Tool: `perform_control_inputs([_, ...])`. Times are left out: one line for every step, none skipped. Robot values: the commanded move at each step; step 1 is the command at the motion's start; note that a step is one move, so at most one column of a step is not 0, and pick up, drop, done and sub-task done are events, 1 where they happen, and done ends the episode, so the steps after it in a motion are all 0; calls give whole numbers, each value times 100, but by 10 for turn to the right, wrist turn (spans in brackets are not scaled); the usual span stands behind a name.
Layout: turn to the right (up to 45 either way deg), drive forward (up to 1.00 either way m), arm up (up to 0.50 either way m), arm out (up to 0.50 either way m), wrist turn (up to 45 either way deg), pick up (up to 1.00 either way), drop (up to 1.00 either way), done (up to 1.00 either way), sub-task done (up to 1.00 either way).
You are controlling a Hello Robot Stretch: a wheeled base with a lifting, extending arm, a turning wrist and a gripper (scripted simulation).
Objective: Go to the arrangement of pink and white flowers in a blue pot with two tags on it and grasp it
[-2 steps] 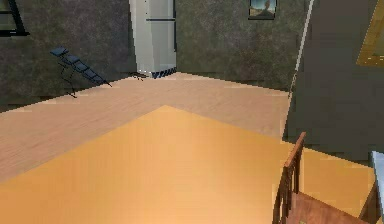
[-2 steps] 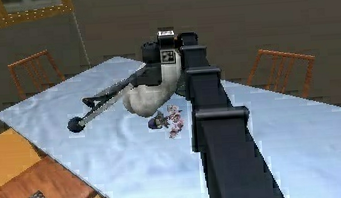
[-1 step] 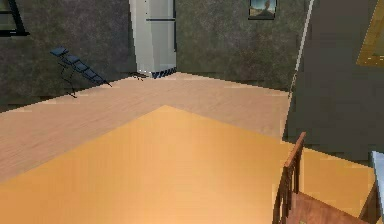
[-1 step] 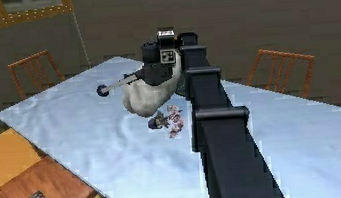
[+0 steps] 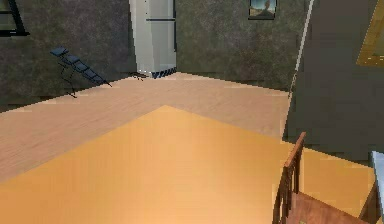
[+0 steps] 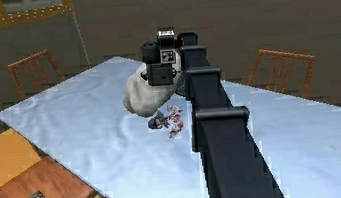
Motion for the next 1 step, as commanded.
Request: perform_control_inputs([0, 0, 0, 0, 90, 0, 0, 0, 0])
